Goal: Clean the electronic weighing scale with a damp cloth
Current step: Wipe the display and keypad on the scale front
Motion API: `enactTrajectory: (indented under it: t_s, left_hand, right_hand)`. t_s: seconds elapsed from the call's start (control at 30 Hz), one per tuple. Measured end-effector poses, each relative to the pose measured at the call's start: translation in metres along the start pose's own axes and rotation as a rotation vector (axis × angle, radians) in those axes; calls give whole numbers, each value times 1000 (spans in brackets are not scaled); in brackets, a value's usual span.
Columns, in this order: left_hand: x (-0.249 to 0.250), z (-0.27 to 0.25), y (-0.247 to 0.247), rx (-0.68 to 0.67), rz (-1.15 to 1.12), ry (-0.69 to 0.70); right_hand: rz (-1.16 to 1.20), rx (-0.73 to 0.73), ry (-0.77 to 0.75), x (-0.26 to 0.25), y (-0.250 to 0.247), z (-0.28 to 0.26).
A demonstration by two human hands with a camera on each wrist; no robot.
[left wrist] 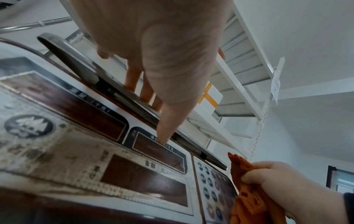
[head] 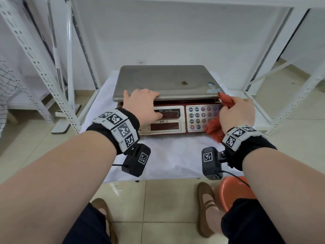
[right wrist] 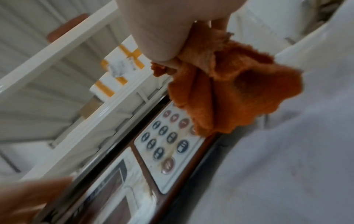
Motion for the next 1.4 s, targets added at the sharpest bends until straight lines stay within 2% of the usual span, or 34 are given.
enactTrajectory:
  t_s: [0.1,0.2,0.37,0.47,0.63,0.7,0.9,0.97,1.03,1.13,1.2,1.4]
  left_hand:
    - [0,1,0,8,0,5]
    - [-1,1,2,18,-1,14]
    - [-2,1,4,33,4,23]
    - [-3,1,3,32,14,31]
    - [-3,1,2,14,3,24]
    - [-3,1,3,11,1,21]
    - [-3,2,4,26,15,25]
    - [-3,2,4,25,21,26]
    - [-3,3,3,22,24,24]
    - [-2,3,4,25,19,15]
    - [-1,3,4,28,18,14]
    - [0,3,5,46,37,12]
  right_hand:
    - [-98,-87,82,-3,8,-4]
    - [-133,-118,68,-17,16,-10]
    - [-83,-189,-152,-37,33,-22]
    - [-45,-193,-209,-26,27,-18]
    - [-44,-140,2,-8,12,-3]
    - [-101,-135,7,-17,15,-5]
    - [-23,-221,-272,-39,29,-24]
    - [-16,-229,-316,-33,26,-19]
    - [14,-186,-253,-23,18,-12]
    - [-36,-113,-64,-10,9,-3]
    - [-104,-129,-40,-15,12,-6]
    - [53,-219,-330,-32,30,-23]
Point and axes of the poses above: each hand's wrist, its own z-axis towards the middle knuckle, its own y-axis out of the palm, x = y × z, the point moved 2 cm from there along z, towards the middle knuckle, and after that the axes turned 9 degrees about -y, right-handed, at the moved point
